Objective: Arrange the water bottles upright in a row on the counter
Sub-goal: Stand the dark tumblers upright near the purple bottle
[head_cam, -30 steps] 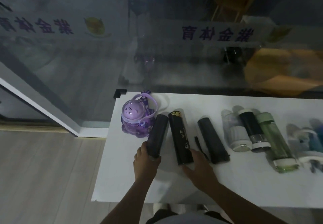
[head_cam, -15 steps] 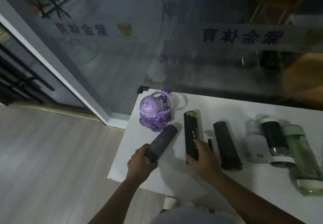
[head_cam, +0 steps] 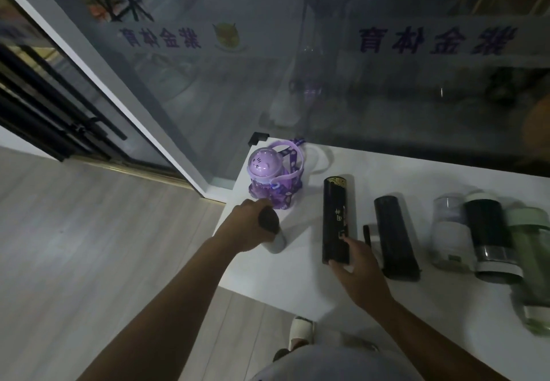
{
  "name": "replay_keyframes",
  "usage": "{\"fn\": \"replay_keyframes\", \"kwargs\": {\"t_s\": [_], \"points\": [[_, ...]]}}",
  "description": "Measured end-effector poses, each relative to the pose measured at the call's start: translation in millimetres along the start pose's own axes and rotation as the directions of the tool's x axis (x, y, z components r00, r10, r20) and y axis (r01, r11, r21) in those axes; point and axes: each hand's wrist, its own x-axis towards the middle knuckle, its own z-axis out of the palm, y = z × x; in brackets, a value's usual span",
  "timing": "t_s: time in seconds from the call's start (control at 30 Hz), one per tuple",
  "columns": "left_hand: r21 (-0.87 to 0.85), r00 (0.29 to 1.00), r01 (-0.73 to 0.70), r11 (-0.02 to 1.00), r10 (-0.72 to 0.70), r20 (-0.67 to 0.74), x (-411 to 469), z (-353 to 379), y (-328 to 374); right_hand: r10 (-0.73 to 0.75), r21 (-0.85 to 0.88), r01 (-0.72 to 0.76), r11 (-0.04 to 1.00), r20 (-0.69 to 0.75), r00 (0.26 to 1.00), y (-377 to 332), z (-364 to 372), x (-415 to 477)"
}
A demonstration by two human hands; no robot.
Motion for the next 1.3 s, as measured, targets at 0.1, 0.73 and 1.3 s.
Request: {"fn": "replay_keyframes", "kwargs": {"t_s": [0.1,0.73,1.3], "points": [[-0.024,1.0,-0.012,1.0,0.012,0.007,-3,2,-3,0.04,0.007,-0.04,0.999,0.005,0.999,3,3,-4],[-0.101,0.98,0.111,0.989,-0.126,-0.157,-23,77,-94,0.425,0.053,-0.423,0.905,-0.185,0.886,-5,59,26],[0.173,0.994,0.048,0.984,-0.064,0.088,-27,155,-116,0.075,-0.23,-0.147,0.962,-0.296,0.952,-125,-44,55]]}}
